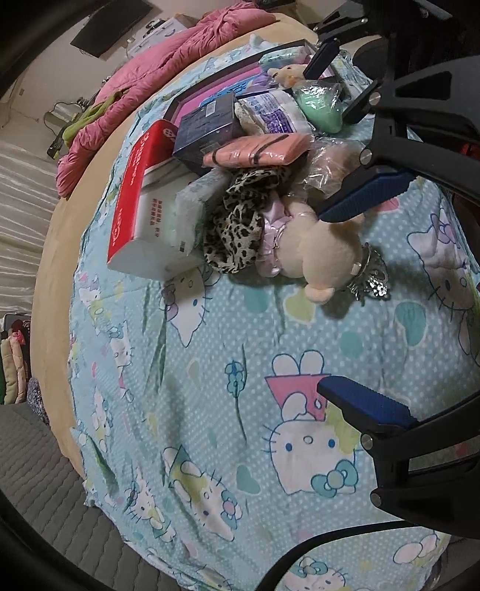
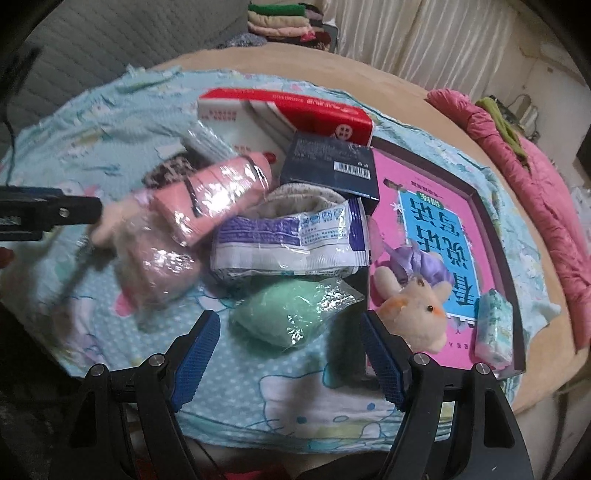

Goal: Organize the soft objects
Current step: 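Grasp the plush with pink satin bow with the left tool while the right tool grasps the green sponge bag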

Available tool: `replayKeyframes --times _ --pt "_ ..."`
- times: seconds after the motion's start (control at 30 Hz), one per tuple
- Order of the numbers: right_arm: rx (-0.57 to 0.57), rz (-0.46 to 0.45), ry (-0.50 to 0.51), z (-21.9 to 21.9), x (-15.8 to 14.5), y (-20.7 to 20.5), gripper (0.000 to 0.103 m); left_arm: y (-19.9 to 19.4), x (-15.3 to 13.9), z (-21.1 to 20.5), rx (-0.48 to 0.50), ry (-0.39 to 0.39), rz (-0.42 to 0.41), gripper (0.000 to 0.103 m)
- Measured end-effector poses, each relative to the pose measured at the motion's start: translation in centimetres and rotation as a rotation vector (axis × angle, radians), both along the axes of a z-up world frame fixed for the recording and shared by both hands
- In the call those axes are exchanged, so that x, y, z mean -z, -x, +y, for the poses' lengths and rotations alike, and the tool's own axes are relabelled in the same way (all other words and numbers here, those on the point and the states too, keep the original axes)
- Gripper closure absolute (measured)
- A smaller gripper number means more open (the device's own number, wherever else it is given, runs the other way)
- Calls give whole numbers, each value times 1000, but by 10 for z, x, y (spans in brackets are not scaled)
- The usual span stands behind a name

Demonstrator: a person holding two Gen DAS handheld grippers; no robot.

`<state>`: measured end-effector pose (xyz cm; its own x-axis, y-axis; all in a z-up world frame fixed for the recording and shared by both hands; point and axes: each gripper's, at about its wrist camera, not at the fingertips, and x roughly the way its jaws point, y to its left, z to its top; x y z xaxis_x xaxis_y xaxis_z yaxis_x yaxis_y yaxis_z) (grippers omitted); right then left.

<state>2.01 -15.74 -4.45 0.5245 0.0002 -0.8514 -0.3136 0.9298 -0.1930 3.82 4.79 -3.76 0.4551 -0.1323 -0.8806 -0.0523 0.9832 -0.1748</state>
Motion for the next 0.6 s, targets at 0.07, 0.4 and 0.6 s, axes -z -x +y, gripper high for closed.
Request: replayKeyframes --times 0.07,0.4,0.6 --pt "0 -2 21 3 6 -2 25 -2 4 0 2 22 10 18" --pt "-12 8 -19 4 25 -12 45 -14 20 -5 31 93 42 18" --pt "-1 22 -80 -4 24 -18 48 -27 35 -9 49 149 71 19"
